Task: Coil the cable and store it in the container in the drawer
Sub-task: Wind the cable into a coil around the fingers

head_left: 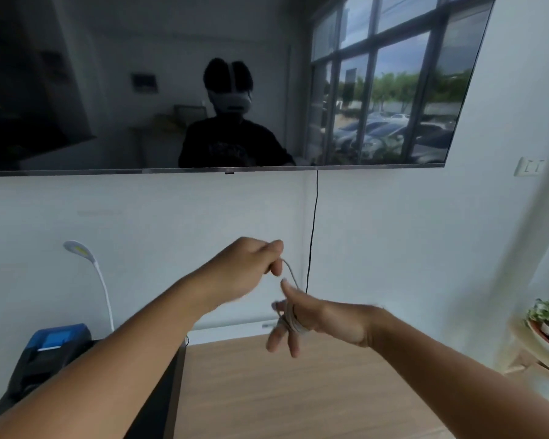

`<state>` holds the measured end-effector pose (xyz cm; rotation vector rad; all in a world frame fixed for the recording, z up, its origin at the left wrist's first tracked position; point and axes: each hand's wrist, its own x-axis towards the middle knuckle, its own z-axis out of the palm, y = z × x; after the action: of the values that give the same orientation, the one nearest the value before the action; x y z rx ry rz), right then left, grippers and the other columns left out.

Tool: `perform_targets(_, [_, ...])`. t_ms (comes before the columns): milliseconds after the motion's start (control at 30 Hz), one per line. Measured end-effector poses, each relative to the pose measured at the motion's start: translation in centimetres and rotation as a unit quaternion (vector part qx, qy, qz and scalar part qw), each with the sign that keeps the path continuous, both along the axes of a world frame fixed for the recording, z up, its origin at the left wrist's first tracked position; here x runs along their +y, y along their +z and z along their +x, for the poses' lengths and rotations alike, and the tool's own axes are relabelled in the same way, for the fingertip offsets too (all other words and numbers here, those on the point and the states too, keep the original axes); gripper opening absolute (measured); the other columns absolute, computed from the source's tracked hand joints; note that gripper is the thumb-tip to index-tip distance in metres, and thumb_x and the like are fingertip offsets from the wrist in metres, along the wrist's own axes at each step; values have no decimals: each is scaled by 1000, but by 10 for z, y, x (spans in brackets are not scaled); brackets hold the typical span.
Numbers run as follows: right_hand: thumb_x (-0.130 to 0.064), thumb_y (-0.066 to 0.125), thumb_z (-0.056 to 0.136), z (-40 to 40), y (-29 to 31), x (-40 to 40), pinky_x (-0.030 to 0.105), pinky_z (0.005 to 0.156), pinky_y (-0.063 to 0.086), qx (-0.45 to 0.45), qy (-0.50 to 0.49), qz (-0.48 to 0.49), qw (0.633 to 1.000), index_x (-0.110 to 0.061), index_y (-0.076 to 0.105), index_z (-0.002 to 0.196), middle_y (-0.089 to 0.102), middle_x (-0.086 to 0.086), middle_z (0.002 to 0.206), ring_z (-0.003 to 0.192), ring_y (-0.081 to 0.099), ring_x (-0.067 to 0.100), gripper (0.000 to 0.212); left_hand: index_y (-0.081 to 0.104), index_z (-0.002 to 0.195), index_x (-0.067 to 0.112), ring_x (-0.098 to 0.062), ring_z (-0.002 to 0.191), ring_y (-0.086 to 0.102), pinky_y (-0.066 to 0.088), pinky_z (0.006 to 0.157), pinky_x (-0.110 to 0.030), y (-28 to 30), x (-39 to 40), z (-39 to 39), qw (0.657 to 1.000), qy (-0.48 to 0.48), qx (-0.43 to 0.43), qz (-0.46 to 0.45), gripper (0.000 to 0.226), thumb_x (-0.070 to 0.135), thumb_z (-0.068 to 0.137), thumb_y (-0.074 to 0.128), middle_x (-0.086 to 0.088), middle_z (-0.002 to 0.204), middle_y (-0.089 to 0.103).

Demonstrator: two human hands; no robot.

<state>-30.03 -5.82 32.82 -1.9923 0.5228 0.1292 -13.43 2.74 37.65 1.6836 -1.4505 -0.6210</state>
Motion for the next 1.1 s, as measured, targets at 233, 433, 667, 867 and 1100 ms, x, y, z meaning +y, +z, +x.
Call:
perform_targets(233, [-63, 18, 105, 9, 6, -20, 48, 121, 27, -321, -211, 202, 901, 1, 59, 125, 76, 13, 116, 100, 71, 26, 78, 57, 78, 28, -3, 47, 39, 31, 45, -15, -79, 23, -16, 999, 5, 5, -34, 38, 44, 104, 35, 17, 54, 47])
perform_targets(433, [-62, 36, 101, 2, 28, -8, 38, 94, 40, -423, -95, 346, 832, 3, 65, 113, 65, 10, 76, 65, 54, 24, 73, 57, 82, 16, -13, 51, 40, 55, 53, -35, -107, 27, -6, 956, 1, 283, 73, 39, 46, 105, 44, 7, 59, 39])
perform_targets(667, [-79, 21, 95, 7, 17, 15, 29, 86, 45, -181, 129, 162, 962, 12, 57, 124, 66, 10, 82, 66, 50, 24, 101, 69, 84, 12, -17, 71, 59, 60, 76, -40, -40, 20, 23, 986, 8, 154, 68, 45, 51, 99, 53, 2, 62, 58])
perform_targets(867, [-71, 6, 100, 23, 3, 15, 40, 105, 39, -210, 23, 123, 970, -28, 71, 115, 70, 10, 101, 87, 60, 27, 80, 69, 88, 29, -8, 79, 68, 56, 74, -35, -16, 34, 5, 978, 93, -181, -37, 23, 41, 99, 52, 12, 86, 71])
perform_targets(1100, [-70, 32, 98, 36, -19, 18, 33, 90, 39, -257, -143, 55, 954, -10, 60, 84, 58, 4, 86, 86, 53, 18, 68, 72, 84, 18, -26, 70, 59, 43, 60, -41, -40, 54, -31, 837, 167, -490, -174, 1, 19, 84, 71, 1, 78, 63])
